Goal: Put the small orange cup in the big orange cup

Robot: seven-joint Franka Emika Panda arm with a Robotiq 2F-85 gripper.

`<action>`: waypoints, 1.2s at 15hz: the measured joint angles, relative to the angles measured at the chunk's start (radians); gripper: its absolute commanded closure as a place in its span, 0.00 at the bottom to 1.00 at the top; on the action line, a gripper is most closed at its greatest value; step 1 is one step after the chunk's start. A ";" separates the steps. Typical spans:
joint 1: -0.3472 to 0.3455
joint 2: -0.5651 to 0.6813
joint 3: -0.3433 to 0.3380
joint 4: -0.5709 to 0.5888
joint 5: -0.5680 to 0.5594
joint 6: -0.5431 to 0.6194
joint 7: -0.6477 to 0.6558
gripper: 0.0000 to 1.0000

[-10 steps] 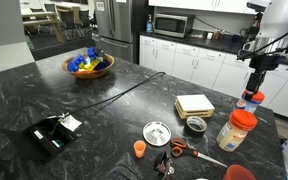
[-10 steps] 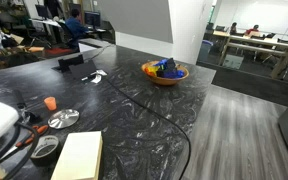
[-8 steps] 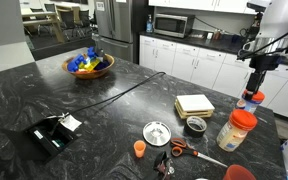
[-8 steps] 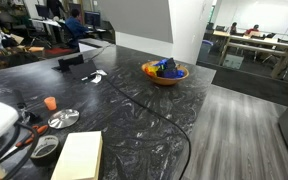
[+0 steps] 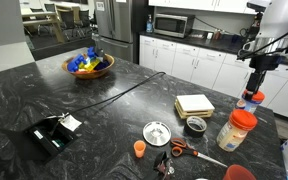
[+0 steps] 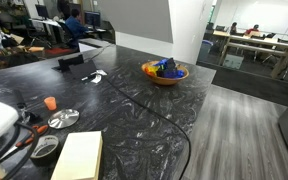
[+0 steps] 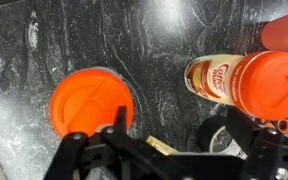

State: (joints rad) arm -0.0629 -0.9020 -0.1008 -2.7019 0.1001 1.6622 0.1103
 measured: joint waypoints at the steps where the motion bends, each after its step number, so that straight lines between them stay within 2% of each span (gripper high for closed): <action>1: 0.000 0.000 0.000 0.000 0.000 0.000 0.000 0.00; 7: 0.002 0.004 0.018 0.001 0.000 0.005 -0.001 0.00; 12: 0.056 0.065 0.136 0.077 0.000 0.060 0.003 0.00; 18: 0.114 0.222 0.256 0.218 -0.001 0.183 0.053 0.00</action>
State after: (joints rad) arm 0.0508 -0.6799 0.1550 -2.4838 0.0988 1.8457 0.1633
